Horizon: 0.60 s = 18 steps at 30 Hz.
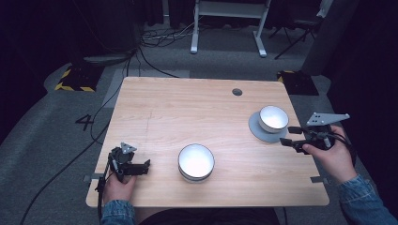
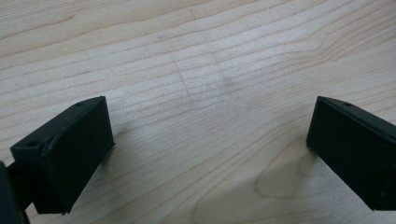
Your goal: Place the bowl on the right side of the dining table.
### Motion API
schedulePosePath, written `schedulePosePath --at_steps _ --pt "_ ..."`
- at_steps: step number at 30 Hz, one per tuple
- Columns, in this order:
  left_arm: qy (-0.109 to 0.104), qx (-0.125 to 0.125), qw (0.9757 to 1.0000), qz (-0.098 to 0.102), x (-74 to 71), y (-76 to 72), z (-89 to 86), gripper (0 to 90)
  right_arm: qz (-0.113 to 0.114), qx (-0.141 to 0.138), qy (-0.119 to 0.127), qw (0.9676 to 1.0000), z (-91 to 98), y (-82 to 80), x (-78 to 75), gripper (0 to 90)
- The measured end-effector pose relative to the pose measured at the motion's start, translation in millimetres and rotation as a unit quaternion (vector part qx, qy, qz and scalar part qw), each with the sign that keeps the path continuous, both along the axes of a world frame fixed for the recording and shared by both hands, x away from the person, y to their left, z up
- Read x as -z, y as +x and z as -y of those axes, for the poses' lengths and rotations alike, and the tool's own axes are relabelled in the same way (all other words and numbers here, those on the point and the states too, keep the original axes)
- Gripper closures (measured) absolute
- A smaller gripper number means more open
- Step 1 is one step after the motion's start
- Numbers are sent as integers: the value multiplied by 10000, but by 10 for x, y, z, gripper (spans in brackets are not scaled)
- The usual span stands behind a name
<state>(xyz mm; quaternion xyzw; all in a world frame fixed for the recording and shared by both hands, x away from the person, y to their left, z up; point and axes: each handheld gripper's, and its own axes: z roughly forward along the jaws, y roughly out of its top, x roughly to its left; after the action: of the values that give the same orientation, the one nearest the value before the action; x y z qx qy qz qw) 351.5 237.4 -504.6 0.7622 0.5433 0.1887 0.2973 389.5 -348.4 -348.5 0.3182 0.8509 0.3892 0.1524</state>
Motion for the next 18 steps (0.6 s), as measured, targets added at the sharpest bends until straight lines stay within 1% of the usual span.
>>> schedulePosePath --at_steps 3,7,10,12,15,18 --pt "-3 -7 10000 0 0 -1 1 6 -77 8 -36 10000 20 -30 113 376" --pt "1 -1 10000 -4 0 -1 0 6 -101 -37 -92 9999 40 -62 264 376" --pt "0 -3 10000 -3 0 -1 1 6 -138 -98 -69 9998 41 -79 381 375" --pt "-4 -9 10000 0 0 -1 2 6 -197 -90 -17 9998 26 -96 462 375" --pt "-5 -9 10000 1 1 -1 2 6 -226 -181 -14 9996 12 -123 575 375" --pt "-4 -9 10000 0 0 -1 2 6 -234 -286 -89 9993 -3 -149 661 377"
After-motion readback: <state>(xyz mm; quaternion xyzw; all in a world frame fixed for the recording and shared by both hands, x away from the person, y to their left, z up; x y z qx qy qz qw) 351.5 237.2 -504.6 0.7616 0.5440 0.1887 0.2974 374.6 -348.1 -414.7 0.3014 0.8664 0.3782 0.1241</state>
